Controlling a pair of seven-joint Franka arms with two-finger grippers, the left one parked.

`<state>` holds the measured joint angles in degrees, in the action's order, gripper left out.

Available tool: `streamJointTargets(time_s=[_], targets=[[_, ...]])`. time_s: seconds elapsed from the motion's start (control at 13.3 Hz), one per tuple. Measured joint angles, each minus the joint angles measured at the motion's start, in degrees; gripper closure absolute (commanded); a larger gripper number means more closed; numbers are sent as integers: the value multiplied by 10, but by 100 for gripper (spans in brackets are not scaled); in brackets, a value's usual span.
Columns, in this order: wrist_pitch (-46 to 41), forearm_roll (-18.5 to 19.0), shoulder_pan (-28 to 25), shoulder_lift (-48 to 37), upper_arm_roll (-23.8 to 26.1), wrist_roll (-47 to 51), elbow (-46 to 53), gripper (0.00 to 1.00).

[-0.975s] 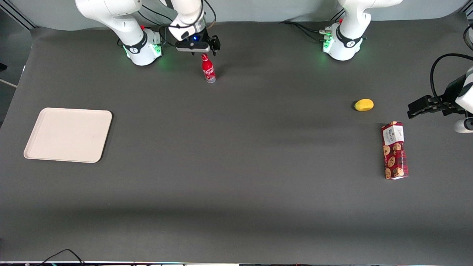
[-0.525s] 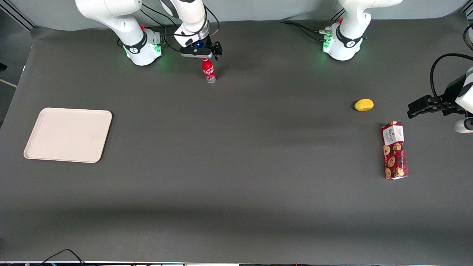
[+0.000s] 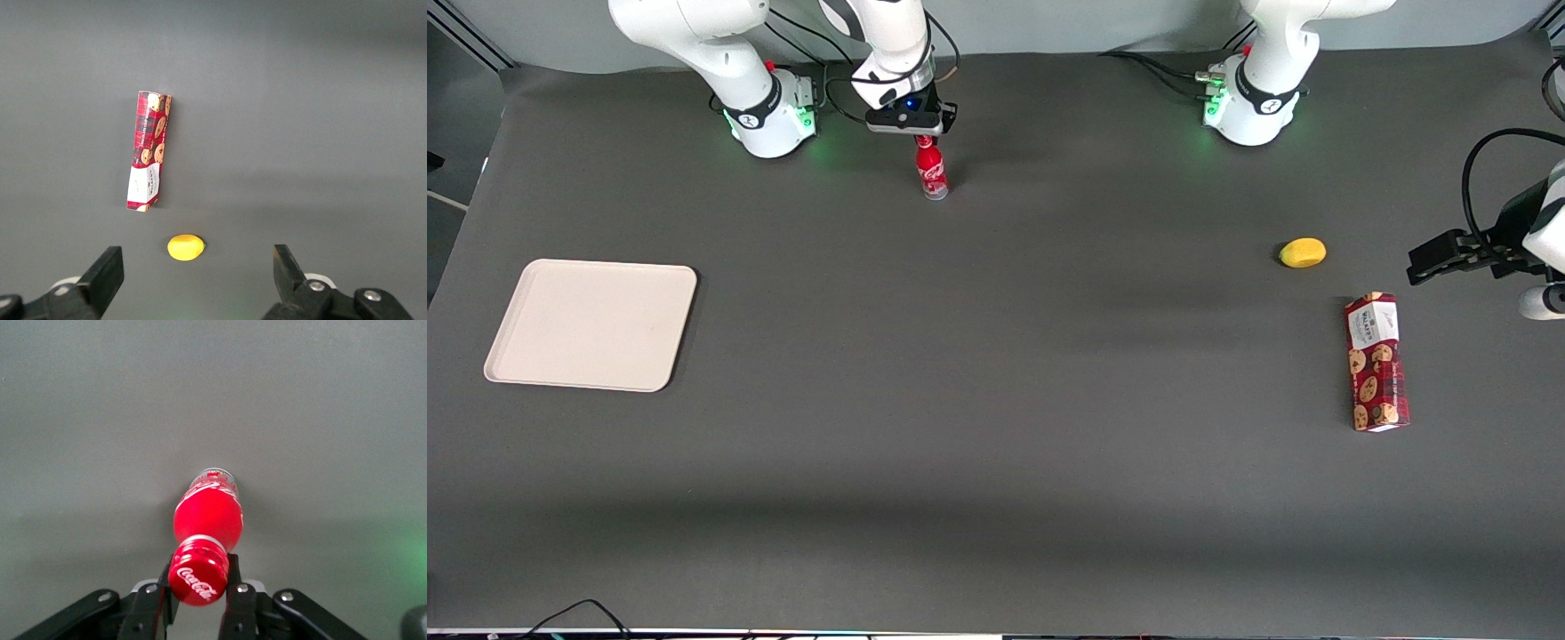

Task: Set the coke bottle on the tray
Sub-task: 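Lower the right gripper and close it around the bottle's neck, then lift the bottle and carry it toward the white tray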

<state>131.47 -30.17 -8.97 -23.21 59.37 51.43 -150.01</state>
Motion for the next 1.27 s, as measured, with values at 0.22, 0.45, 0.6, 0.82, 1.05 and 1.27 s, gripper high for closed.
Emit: streamJointTargets(time_s=[0.22,0.45,0.6,0.82,1.05,1.27], targets=[[0,0,0,0,-5,0,2,100],[-68,36,0,-15,-48,-3,39,100],[-155,77,0,-36,-103,-18,96,100],[-307,143,0,-59,-219,-91,219,100],[-435,200,7,-62,-379,-268,325,100],[-490,291,13,-59,-561,-505,366,100]])
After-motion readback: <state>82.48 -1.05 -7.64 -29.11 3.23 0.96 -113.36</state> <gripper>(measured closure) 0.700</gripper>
